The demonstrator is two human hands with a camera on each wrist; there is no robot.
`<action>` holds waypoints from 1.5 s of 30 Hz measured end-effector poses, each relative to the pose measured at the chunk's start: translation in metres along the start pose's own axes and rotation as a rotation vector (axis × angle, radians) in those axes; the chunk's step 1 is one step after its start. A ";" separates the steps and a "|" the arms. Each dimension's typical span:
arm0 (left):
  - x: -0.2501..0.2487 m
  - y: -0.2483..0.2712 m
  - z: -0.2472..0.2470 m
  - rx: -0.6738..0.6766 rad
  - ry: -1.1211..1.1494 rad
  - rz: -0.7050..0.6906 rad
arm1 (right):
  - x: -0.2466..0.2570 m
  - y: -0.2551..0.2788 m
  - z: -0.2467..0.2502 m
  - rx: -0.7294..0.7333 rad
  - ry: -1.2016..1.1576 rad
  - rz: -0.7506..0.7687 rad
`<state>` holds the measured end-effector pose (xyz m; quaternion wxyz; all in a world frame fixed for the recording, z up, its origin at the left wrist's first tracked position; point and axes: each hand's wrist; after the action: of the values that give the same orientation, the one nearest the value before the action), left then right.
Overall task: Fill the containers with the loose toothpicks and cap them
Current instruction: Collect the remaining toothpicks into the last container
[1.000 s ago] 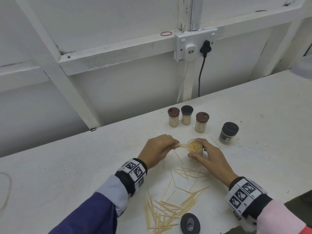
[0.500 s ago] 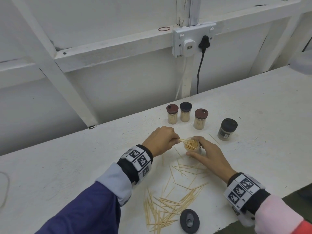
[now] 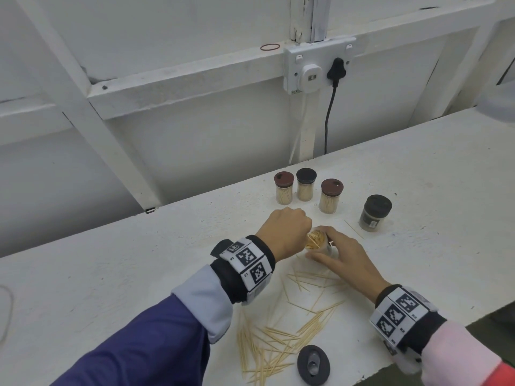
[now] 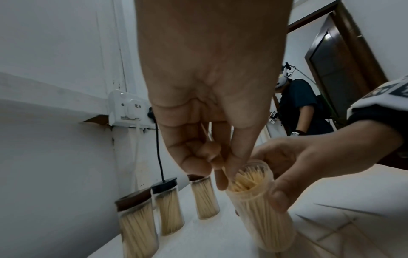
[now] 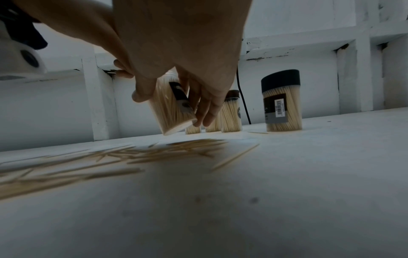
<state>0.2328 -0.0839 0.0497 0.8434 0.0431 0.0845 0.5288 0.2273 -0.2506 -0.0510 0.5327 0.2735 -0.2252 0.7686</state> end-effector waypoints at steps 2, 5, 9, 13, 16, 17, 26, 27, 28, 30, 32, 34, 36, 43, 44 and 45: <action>-0.008 0.000 0.002 0.045 -0.058 -0.055 | 0.000 0.000 0.000 0.003 0.003 -0.003; -0.012 -0.002 0.005 0.058 -0.087 -0.111 | 0.000 -0.001 0.000 0.012 0.008 0.006; -0.003 -0.009 0.002 0.044 0.013 -0.102 | 0.000 -0.001 -0.002 0.033 0.020 0.023; 0.006 -0.010 -0.004 0.012 0.272 -0.077 | 0.001 0.000 -0.002 0.036 0.007 0.029; 0.012 -0.007 -0.008 -0.058 0.441 -0.051 | 0.001 0.000 -0.001 0.040 -0.006 0.026; 0.014 -0.006 -0.009 -0.079 0.484 -0.046 | 0.001 0.000 -0.001 0.039 -0.011 0.027; 0.012 0.001 -0.016 -0.129 0.605 -0.040 | 0.003 0.001 -0.001 0.037 -0.032 0.045; 0.011 0.002 -0.018 -0.121 0.574 -0.048 | 0.003 0.001 -0.002 0.039 -0.031 0.050; 0.009 0.003 -0.020 -0.119 0.542 -0.057 | 0.004 0.001 -0.002 0.043 -0.023 0.056; 0.008 0.004 -0.024 -0.138 0.510 -0.075 | 0.005 0.001 -0.003 0.054 -0.006 0.060; 0.009 0.006 -0.026 -0.192 0.516 -0.091 | 0.006 0.001 -0.002 0.059 -0.023 0.054; 0.014 0.006 -0.030 -0.272 0.549 -0.106 | 0.006 0.001 -0.001 0.047 -0.043 0.060; 0.019 0.006 -0.032 -0.307 0.584 -0.108 | 0.006 0.002 -0.001 0.036 -0.058 0.073; 0.022 0.007 -0.038 -0.271 0.612 -0.163 | 0.008 0.003 -0.001 0.045 -0.092 0.109; 0.024 0.008 -0.039 -0.281 0.631 -0.181 | 0.009 0.003 -0.001 0.040 -0.099 0.112; 0.025 0.009 -0.041 -0.307 0.654 -0.192 | 0.008 0.003 -0.001 0.032 -0.104 0.111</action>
<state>0.2274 -0.0580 0.0081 0.8142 -0.2632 0.2727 0.4398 0.2219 -0.2450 -0.0464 0.4724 0.3087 -0.2551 0.7852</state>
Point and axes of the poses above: each hand's wrist, its own y-axis away from the middle knuckle, its own z-axis out of the back of the hand, x = y × z, and after that the axes turned 10 degrees about y, right-handed
